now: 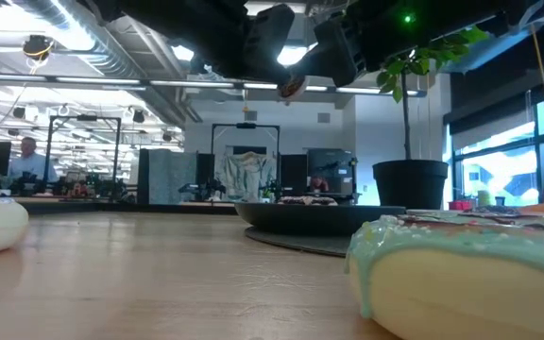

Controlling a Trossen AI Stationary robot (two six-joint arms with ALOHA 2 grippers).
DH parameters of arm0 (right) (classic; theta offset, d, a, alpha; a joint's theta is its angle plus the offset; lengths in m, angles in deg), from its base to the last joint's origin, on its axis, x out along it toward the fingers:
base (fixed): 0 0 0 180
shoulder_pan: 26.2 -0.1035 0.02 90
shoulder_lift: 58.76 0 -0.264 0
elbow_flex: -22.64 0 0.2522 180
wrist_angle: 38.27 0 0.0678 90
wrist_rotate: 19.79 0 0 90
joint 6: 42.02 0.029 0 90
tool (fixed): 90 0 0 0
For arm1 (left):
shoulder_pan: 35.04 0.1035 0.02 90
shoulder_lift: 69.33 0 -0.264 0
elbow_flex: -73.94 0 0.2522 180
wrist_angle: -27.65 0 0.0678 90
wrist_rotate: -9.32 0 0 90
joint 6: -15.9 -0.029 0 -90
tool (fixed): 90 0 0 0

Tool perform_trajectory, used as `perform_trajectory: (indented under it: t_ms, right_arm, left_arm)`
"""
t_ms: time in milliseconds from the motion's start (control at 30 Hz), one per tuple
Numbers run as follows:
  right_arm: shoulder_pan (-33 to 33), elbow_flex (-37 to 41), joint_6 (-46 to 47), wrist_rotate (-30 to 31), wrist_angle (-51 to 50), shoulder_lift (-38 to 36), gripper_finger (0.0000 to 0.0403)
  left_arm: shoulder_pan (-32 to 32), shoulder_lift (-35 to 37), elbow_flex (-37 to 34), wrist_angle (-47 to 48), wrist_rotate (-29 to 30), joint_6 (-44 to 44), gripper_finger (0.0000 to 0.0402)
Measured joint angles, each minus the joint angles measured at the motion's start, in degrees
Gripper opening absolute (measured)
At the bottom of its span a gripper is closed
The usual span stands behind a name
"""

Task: Pick & Place donuts
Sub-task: Put the small brown donut on the white plate

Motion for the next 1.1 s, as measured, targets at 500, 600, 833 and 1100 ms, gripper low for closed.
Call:
perform_trajectory:
  t_ms: [500, 600, 833, 1100]
  right_arm:
    - [0.0, 0.0, 1.6, -0.1, -0.5, 0.0, 0.0068]
    - [0.0, 0.0, 1.6, -0.1, -0.5, 0.0, 0.0062]
    - [0.0, 0.0, 1.6, -0.2, -0.5, 0.0, 0.0059]
    - [0.1, 0.0, 4.7, -0.2, -1.2, 0.0, 0.0059]
  left_arm:
    - [-0.3, 0.0, 0.0, 0.0, -0.1, 0.1, 0.0009]
    - [-0.5, 0.0, 0.0, 0.0, -0.1, 0.1, 0.001]
    - [-0.5, 0.0, 0.0, 0.0, -0.1, -0.3, 0.001]
    - [-0.5, 0.0, 0.0, 0.0, -0.1, -0.4, 0.0011]
